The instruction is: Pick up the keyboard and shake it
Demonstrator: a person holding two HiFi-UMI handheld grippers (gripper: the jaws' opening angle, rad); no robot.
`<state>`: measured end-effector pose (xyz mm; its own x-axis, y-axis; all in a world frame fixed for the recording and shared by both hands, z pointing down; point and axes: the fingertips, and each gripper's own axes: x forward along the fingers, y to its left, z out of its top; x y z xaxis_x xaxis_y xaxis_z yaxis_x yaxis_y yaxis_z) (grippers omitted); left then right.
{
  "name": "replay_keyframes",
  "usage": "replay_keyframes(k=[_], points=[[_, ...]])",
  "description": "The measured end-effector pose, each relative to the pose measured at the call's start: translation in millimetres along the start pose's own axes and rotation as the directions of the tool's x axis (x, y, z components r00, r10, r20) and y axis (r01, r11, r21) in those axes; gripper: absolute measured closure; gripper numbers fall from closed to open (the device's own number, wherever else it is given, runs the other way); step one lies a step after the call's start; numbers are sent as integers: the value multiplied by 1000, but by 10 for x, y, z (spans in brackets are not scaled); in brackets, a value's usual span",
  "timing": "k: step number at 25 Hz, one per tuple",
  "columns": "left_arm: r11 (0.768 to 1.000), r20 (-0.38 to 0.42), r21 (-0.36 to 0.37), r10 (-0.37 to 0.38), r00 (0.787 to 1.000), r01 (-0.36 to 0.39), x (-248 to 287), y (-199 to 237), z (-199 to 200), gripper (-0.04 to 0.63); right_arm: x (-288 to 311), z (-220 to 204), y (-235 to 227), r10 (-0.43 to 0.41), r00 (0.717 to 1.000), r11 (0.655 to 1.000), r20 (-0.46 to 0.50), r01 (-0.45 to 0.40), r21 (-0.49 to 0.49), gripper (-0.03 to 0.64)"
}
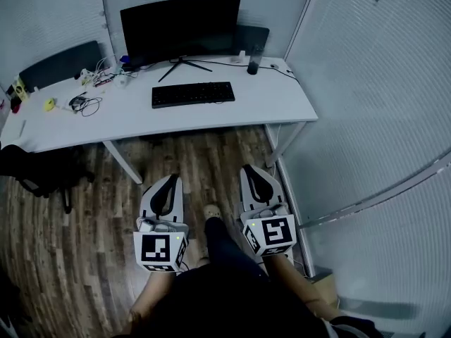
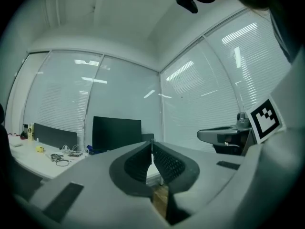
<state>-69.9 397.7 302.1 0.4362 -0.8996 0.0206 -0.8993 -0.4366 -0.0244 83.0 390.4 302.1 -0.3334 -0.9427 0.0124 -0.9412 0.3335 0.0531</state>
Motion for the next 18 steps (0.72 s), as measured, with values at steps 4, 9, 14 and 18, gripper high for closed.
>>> replay_keyframes(k=[4,9,14,18], points=[[1000,-13,-22,10,1000,-11,386,250,-128,566,444,-97,-180,8,1000,1000,-2,-8,-1,586],[999,-23,-39,29,999,-29,1054,575,-137,454,1144,-166,-505,26,1000,1000,-14,-26,2,578],[996,-32,-59,58,998,-60,1735,889,-122,401,1880,-201,-853,68,997,998,-27,-68,2,532],[994,-27,-75,74,997,-75,2255,1128,-197,375,2417,-355,-1136,80,996,997,-48,-79,17,486]])
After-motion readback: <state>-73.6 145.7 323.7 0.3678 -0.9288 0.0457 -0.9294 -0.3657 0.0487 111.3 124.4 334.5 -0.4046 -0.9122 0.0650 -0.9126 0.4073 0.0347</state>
